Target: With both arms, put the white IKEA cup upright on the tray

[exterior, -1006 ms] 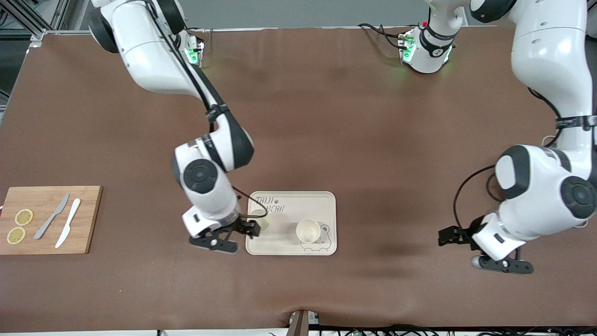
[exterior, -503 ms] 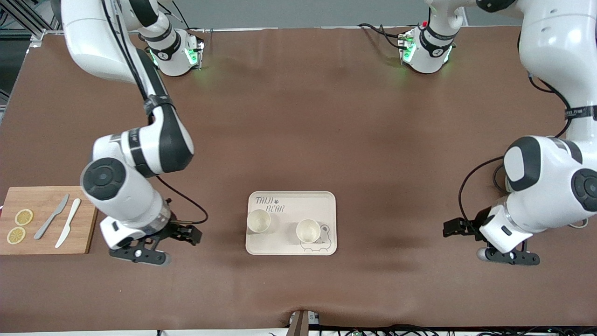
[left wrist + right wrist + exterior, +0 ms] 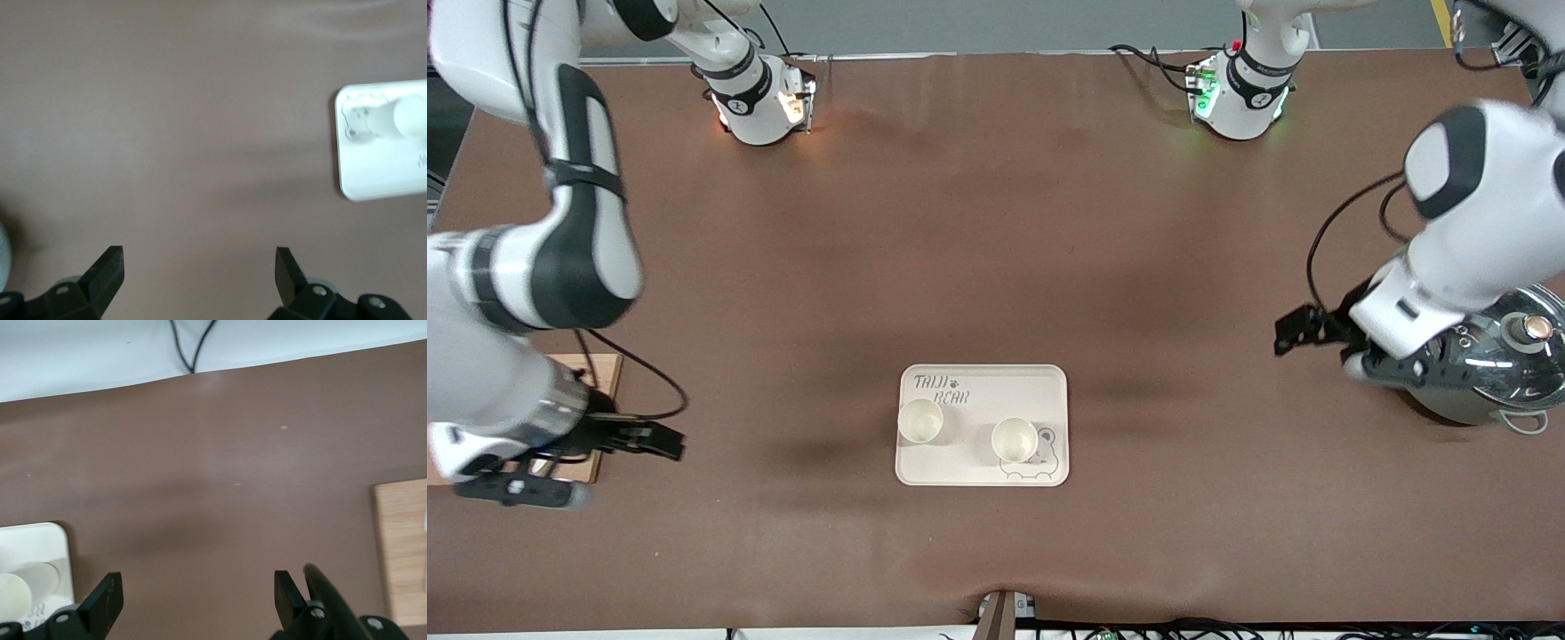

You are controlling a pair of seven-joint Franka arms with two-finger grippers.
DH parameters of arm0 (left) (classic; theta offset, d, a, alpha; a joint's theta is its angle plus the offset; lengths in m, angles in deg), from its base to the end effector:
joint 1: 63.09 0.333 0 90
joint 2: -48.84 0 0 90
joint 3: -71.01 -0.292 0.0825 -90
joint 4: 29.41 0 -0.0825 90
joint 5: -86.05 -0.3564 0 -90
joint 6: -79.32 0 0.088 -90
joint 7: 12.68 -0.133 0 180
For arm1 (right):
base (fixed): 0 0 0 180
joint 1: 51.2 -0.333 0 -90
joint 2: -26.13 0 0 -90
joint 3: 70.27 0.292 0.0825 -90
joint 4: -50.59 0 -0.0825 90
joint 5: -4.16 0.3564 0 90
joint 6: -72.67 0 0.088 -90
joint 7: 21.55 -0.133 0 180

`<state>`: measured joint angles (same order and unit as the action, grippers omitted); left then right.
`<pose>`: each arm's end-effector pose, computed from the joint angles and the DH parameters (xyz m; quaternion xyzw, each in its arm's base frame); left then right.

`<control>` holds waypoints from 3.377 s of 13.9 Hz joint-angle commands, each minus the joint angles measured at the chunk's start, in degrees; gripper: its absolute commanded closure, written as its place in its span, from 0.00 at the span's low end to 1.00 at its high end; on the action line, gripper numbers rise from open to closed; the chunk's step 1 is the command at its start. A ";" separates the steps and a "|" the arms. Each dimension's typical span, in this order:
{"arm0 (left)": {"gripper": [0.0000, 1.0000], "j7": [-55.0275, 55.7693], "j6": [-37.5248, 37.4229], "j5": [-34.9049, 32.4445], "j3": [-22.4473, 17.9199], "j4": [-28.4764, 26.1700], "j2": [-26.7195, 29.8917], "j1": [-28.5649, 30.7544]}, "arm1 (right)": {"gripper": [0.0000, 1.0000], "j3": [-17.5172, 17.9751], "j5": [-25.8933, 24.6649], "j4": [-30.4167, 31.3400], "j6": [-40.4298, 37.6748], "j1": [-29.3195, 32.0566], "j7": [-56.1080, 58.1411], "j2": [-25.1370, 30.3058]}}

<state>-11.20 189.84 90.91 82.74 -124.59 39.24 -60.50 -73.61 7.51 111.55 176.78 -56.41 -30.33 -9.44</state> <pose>0.5884 -0.0961 0.4750 0.9957 -0.0516 0.0461 0.0618 0.7040 0.0407 0.4442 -0.9960 0.0588 -0.0651 0.0183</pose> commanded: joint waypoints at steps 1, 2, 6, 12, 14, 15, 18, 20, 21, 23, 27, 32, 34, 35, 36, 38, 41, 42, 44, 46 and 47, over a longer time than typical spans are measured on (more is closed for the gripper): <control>0.00 0.28 -6.52 1.12 -0.57 -0.98 6.17 0.66 | 0.00 1.14 0.60 8.35 -0.13 2.92 3.85 7.59; 0.00 0.28 -9.07 1.03 -0.75 -0.18 6.96 1.18 | 0.00 1.05 0.60 10.64 -0.22 3.53 4.30 9.96; 0.00 0.02 -14.36 0.68 -0.66 0.53 10.22 2.24 | 0.00 0.88 0.51 21.62 -0.57 4.07 4.39 21.03; 0.00 -1.12 -15.51 0.50 -11.36 0.53 12.06 -9.86 | 0.00 0.79 -0.37 27.27 -7.32 3.98 4.48 31.69; 0.00 -1.91 -15.51 0.50 -11.73 1.05 12.15 -10.67 | 0.00 0.70 -0.80 27.80 -9.44 3.98 4.48 33.36; 0.00 -2.96 -15.51 0.67 -11.56 1.49 12.15 -10.68 | 0.00 0.70 -0.89 28.24 -9.71 3.98 4.48 34.06; 0.00 -3.32 -15.42 1.11 -11.38 1.76 12.15 -11.72 | 0.00 0.70 -0.89 31.13 -9.62 3.63 4.48 36.00; 0.00 -3.23 -15.42 1.03 -11.91 2.72 12.06 -13.05 | 0.00 0.79 -0.89 31.32 -9.89 3.63 4.48 36.27; 0.00 -3.15 -15.42 0.68 -12.00 2.81 12.15 -13.05 | 0.00 0.79 -0.98 31.32 -9.80 3.54 4.48 36.27; 0.00 -2.79 -15.07 0.41 -12.00 2.90 11.89 -13.14 | 0.00 0.88 -1.68 31.32 -9.80 3.45 4.39 36.27; 0.00 -3.32 -15.07 -4.94 -11.12 2.64 11.63 -13.05 | 0.00 0.88 -1.77 31.32 -9.89 3.63 4.39 36.18; 0.00 -2.27 -15.69 -5.13 -11.12 2.20 11.63 -12.87 | 0.00 0.88 -1.77 31.32 -9.80 3.80 4.48 36.18; 0.00 -2.09 -16.39 -5.21 -11.12 2.02 11.63 -12.52 | 0.00 0.88 -1.77 31.32 -9.71 3.80 4.48 36.09; 0.00 -0.96 -16.65 -5.21 -11.21 2.02 11.54 -12.52 | 0.00 0.88 -1.77 31.32 -9.62 3.72 4.48 36.09; 0.00 1.05 -16.92 -5.21 -11.21 2.02 11.45 -12.43 | 0.00 0.88 -1.77 31.32 -9.62 3.72 4.39 36.09; 0.00 0.90 -17.36 -5.21 -11.29 2.02 11.36 -12.35 | 0.00 0.88 -1.77 31.32 -9.71 3.72 4.39 36.09; 0.00 -0.06 -17.36 -6.70 -11.47 2.37 11.27 -12.35 | 0.00 0.88 -1.77 31.32 -9.71 3.72 4.39 36.09; 0.00 -0.50 -17.36 -7.23 -11.47 2.55 11.36 -12.43 | 0.00 0.88 -1.77 31.32 -9.71 3.72 4.39 36.09; 0.00 -0.68 -17.36 -7.32 -11.56 2.90 11.45 -12.35 | 0.00 0.88 -1.77 31.32 -9.62 3.63 4.39 36.00; 0.00 -0.68 -17.27 -7.24 -11.56 2.99 11.45 -12.35 | 0.00 0.88 -1.77 31.32 -9.62 3.63 4.39 36.00; 0.00 -0.68 -17.27 -7.15 -11.65 2.90 11.36 -12.35 | 0.00 0.88 -1.77 31.32 -9.62 3.54 4.39 36.00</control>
<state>-11.32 173.36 84.88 71.22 -122.42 50.51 -72.85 -73.04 6.34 141.06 166.57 -53.00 -26.44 24.73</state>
